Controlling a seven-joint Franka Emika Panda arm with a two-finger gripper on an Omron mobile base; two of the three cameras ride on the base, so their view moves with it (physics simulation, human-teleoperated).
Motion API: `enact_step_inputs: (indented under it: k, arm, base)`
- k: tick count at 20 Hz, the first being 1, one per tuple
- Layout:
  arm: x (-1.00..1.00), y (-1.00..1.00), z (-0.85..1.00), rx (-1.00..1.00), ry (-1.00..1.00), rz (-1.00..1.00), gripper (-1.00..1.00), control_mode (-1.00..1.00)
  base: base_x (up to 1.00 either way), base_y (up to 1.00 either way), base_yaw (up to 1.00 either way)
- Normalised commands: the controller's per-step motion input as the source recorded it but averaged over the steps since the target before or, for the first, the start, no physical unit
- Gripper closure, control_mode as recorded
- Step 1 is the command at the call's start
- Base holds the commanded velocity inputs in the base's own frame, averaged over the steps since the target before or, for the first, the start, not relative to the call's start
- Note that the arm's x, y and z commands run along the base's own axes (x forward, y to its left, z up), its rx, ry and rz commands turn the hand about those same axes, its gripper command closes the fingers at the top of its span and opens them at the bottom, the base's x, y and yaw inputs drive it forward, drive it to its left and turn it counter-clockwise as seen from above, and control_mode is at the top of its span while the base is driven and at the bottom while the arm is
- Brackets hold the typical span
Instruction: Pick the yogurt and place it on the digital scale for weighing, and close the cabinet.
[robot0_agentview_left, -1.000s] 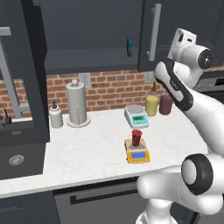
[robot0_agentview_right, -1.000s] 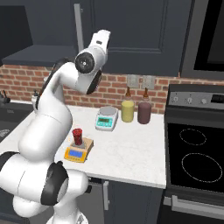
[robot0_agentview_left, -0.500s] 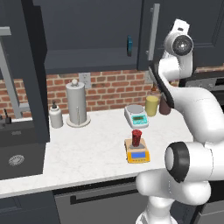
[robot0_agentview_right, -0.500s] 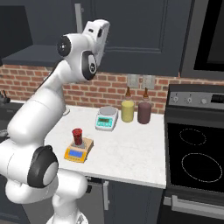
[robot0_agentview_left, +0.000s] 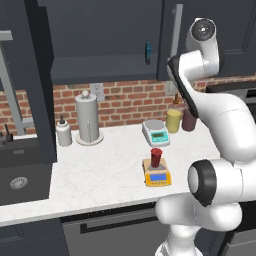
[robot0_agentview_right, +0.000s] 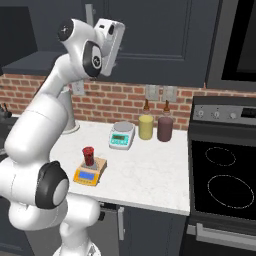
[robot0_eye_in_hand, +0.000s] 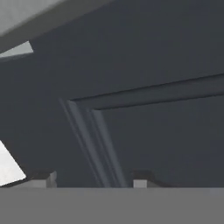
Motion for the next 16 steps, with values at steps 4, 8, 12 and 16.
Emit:
enact_step_inputs:
  k: [4,8,12,16]
  arm:
    - [-0.08,-0.26,-0.66,0.0,0.18,0.0,-1.0,-1.0]
    - [-0.31,-0.2,-0.43,0.0,0.1,0.0,-1.0,-1.0]
    - [-0.74,-0.11,0.01,0.0,-0.07,0.0,-1.0,-1.0]
    - [-0.9,-0.01,0.21,0.0,-0.17,0.0,-1.0,-1.0]
  base:
    - [0.0,0.0,0.0]
    - [0.0,0.0,0.0]
    - [0.0,0.0,0.0]
    - [0.0,0.0,0.0]
